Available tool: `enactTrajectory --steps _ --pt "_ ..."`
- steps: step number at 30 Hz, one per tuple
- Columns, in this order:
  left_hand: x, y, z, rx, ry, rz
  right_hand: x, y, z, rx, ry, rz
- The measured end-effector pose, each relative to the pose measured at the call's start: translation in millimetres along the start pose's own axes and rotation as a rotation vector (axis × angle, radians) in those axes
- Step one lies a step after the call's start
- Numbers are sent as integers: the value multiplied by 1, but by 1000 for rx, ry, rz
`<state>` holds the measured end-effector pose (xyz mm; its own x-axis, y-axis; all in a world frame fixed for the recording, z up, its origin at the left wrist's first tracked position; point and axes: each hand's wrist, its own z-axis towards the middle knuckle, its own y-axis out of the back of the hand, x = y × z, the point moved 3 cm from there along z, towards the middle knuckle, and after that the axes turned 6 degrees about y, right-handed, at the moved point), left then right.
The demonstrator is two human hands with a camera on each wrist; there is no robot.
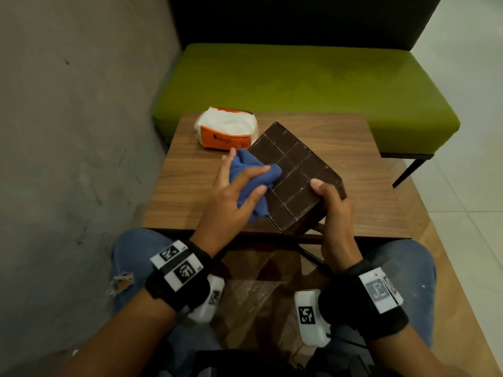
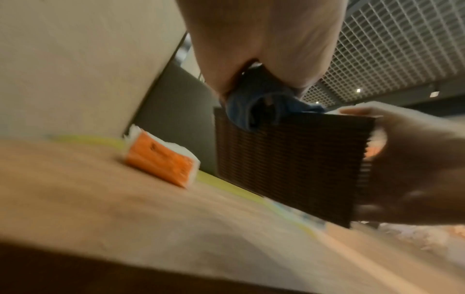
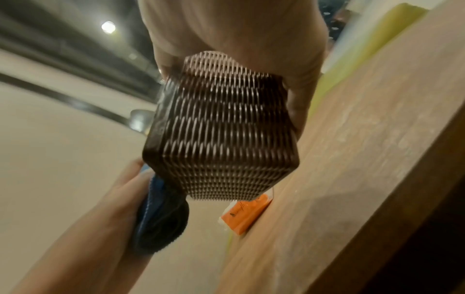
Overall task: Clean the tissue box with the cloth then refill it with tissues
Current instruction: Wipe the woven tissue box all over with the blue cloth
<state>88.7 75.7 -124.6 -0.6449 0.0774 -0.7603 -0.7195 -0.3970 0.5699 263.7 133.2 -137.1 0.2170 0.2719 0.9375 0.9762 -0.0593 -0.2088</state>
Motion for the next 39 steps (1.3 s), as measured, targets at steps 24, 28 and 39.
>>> enactTrajectory --steps 24,28,39 --pt "-19 -3 9 -190 23 11 -4 -4 -6 16 38 -23" --pt "-43 -24 0 -160 26 -22 -13 -8 -10 -93 41 -59" --pt "-2 1 -26 -76 -119 -7 -11 -2 -9 47 -36 -59"
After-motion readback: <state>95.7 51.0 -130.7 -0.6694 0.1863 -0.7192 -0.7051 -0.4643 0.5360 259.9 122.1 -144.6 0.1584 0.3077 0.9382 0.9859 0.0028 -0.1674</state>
